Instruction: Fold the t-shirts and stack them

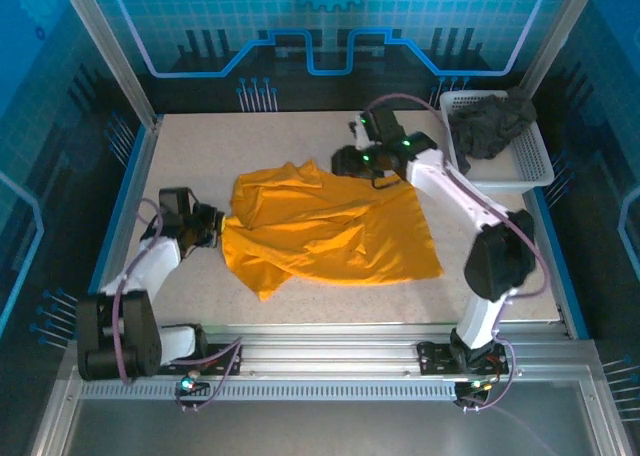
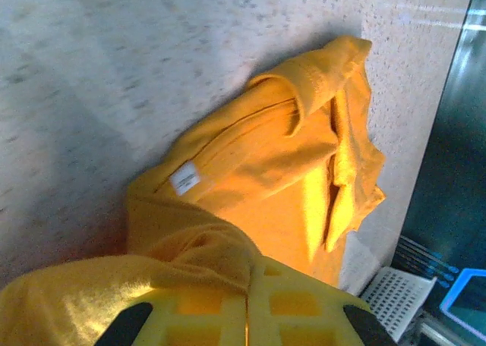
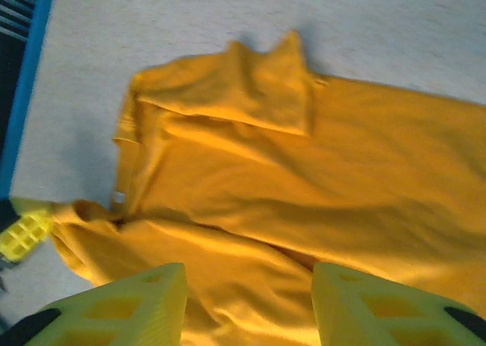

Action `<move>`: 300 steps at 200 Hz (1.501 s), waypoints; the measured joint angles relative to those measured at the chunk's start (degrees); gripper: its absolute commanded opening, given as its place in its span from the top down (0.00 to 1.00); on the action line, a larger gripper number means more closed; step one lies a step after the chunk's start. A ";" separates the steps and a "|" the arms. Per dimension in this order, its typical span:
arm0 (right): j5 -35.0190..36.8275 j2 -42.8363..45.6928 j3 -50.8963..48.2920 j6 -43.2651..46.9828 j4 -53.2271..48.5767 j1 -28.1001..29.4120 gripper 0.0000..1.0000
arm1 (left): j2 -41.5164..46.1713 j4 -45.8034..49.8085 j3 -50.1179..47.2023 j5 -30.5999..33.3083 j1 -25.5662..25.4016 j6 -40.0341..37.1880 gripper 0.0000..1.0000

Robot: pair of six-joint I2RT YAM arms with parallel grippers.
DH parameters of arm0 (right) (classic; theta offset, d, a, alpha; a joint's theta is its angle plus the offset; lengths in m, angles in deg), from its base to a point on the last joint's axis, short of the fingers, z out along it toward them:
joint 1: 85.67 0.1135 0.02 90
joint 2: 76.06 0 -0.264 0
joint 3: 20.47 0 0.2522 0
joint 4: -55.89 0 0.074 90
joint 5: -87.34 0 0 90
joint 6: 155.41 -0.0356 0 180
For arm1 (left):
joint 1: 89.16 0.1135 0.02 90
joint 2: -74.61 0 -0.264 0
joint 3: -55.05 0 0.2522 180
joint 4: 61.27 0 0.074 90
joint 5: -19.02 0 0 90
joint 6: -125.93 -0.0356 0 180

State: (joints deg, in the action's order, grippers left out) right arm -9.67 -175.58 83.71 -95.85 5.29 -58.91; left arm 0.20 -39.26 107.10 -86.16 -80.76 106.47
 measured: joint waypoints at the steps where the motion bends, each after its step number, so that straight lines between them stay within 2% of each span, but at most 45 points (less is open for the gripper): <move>1: 0.26 0.66 -0.90 -0.04 0.04 -0.24 0.54 | -0.35 0.02 0.26 -0.04 0.02 -0.20 0.93; 29: 3.74 8.63 -13.66 -1.11 0.09 -3.10 0.55 | -10.38 3.48 9.11 -1.73 0.48 -5.99 0.86; 52: 5.16 13.14 -20.74 -2.14 -0.63 -4.66 0.55 | -14.49 8.83 13.97 -0.33 1.31 -11.17 0.76; 57: 5.40 13.97 -21.73 -2.38 -0.79 -4.94 0.55 | -14.88 10.16 14.78 0.48 1.64 -12.61 0.70; 67: 5.77 15.67 -23.50 -2.60 -1.22 -5.46 0.55 | -15.23 12.98 16.04 2.21 2.27 -15.39 0.49; 76: 6.19 17.14 -24.85 -2.86 -1.44 -5.79 0.55 | -15.23 15.13 16.81 3.93 2.91 -16.85 0.44; 106: 6.38 20.15 -27.67 -3.04 -2.19 -5.88 0.55 | -13.57 19.96 16.22 8.55 4.00 -21.51 0.47; 127: 6.36 20.28 -29.73 -3.02 -2.14 -5.88 0.55 | -9.14 22.62 12.98 9.57 2.97 -23.43 0.51; 143: 6.34 20.20 -31.04 -2.99 -2.43 -5.88 0.56 | -5.49 23.71 9.68 9.57 1.55 -24.15 0.58; 173: 5.90 19.47 -31.30 -2.99 -2.23 -5.88 0.57 | -1.68 23.58 3.82 9.38 -0.63 -24.61 0.60; 238: 4.83 18.27 -31.30 -2.99 -1.97 -5.88 0.59 | -7.15 20.09 3.19 10.08 -0.76 -29.81 0.55; 287: 4.35 18.51 -31.87 -3.04 -1.64 -6.14 0.60 | -10.21 17.11 5.16 11.06 -0.79 -33.35 0.57; 300: 4.00 18.73 -32.26 -3.06 -1.64 -6.34 0.60 | -10.34 15.91 5.38 11.06 -1.05 -34.27 0.62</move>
State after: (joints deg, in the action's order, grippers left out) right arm -5.67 -156.85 51.44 -98.91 3.65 -65.25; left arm -10.14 -23.35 112.47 -75.10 -81.81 72.20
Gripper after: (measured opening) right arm 0.404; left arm 0.412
